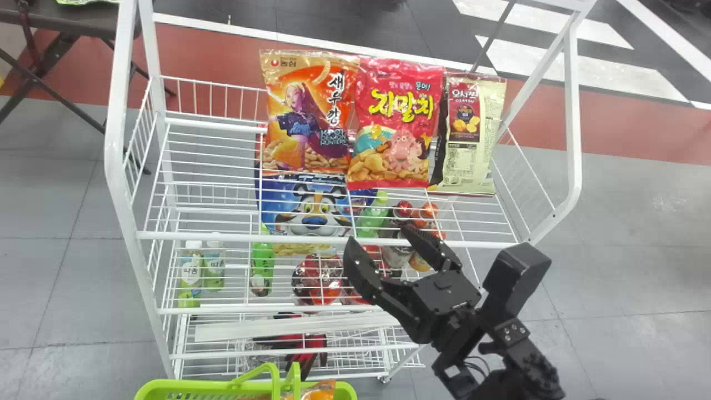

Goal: Hold basket handle with left hand then pick Gamjakkang with right hand and place into basket

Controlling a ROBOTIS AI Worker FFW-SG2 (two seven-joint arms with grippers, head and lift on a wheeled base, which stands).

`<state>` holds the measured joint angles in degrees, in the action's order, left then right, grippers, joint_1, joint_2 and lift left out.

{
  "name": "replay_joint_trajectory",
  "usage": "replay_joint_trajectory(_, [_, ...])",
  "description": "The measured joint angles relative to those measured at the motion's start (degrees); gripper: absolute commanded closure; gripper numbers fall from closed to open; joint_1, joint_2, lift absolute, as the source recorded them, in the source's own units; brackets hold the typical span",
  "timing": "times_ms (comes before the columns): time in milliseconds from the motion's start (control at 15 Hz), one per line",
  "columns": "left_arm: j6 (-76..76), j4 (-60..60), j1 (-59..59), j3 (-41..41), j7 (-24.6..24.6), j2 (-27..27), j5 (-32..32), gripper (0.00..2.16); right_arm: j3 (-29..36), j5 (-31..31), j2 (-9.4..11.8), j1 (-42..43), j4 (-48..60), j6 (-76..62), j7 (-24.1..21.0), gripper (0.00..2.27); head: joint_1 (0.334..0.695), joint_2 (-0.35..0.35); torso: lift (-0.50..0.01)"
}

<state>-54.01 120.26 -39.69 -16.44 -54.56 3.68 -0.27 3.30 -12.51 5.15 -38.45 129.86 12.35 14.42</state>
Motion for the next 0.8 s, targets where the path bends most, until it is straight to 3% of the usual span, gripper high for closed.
replay_joint_trajectory(200, [1.1, -0.9, 0.2, 0.0, -0.3, -0.1, 0.3, 2.14, -2.4, 0.9, -1.1, -2.0, -2.2, -10.5, -4.2, 0.08, 0.695, -0.35, -0.019])
replay_joint_trajectory(400, [2.2, -1.1, 0.2, 0.2, -0.7, 0.1, 0.9, 2.14, -2.4, 1.1, -1.7, -3.5, -1.2, -11.8, -8.0, 0.08, 0.695, -0.35, -0.019])
replay_joint_trajectory(800, [3.6, -1.8, 0.2, 0.7, -1.1, 0.2, 1.8, 2.13, -1.5, 1.6, -2.3, -4.2, 0.1, -10.1, -8.3, 0.08, 0.695, -0.35, -0.019])
